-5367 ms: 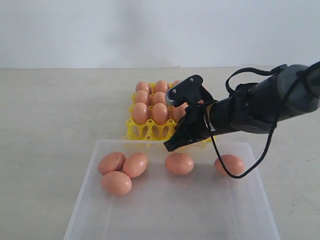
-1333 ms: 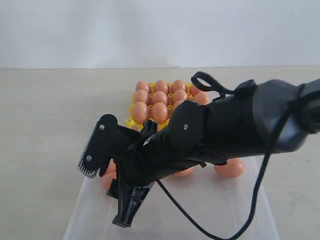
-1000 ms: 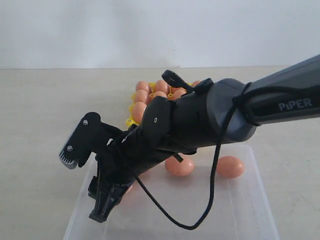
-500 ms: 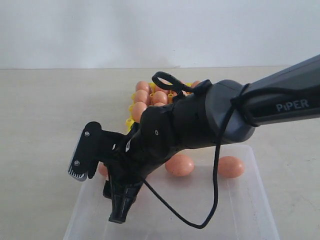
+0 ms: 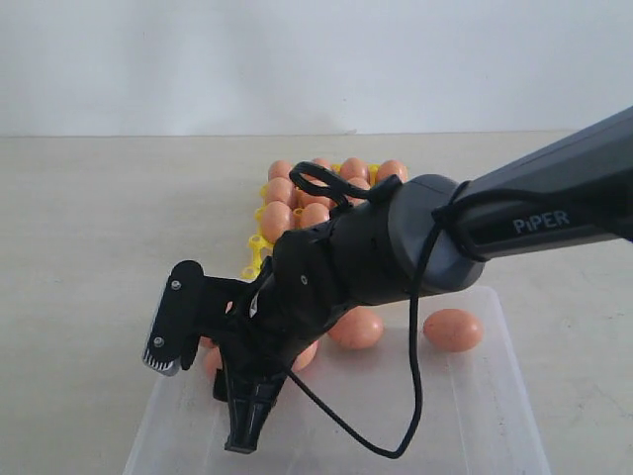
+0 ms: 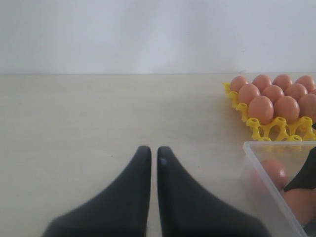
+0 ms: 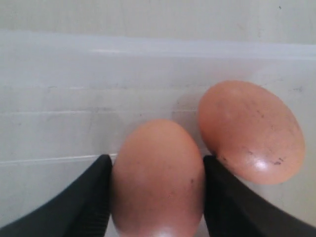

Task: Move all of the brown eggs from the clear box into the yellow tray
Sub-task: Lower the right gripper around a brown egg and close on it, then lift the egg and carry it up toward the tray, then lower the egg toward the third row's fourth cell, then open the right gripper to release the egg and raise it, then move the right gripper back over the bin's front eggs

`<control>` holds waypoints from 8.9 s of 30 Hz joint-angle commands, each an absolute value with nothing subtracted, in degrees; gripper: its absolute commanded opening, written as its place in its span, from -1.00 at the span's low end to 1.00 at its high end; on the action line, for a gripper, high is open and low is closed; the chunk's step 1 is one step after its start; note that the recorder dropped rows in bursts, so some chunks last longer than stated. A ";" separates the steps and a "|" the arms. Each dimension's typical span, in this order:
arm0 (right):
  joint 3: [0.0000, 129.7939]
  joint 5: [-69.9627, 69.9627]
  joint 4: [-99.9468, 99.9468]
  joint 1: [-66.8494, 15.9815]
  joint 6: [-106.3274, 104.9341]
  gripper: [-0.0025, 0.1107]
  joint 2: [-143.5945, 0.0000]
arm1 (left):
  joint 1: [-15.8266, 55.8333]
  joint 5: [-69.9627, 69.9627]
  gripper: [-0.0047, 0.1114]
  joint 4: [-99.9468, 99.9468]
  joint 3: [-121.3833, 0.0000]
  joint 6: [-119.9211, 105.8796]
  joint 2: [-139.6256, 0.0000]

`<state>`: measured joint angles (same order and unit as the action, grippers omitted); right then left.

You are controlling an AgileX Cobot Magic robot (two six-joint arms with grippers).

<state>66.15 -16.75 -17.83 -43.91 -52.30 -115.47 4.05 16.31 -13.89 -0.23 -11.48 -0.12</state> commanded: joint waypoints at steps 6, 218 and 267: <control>66.02 -16.97 -17.32 -43.93 -51.29 -0.66 -116.58 | 4.55 16.24 -0.85 -13.95 0.00 -11.63 0.00; 57.32 34.38 65.14 -3.02 26.86 -0.39 -116.10 | 4.55 16.24 -0.85 -13.95 0.00 -11.63 0.00; 68.60 -24.88 91.97 -3.94 91.03 -0.93 -68.72 | 4.55 16.24 -0.85 -13.95 0.00 -11.63 0.00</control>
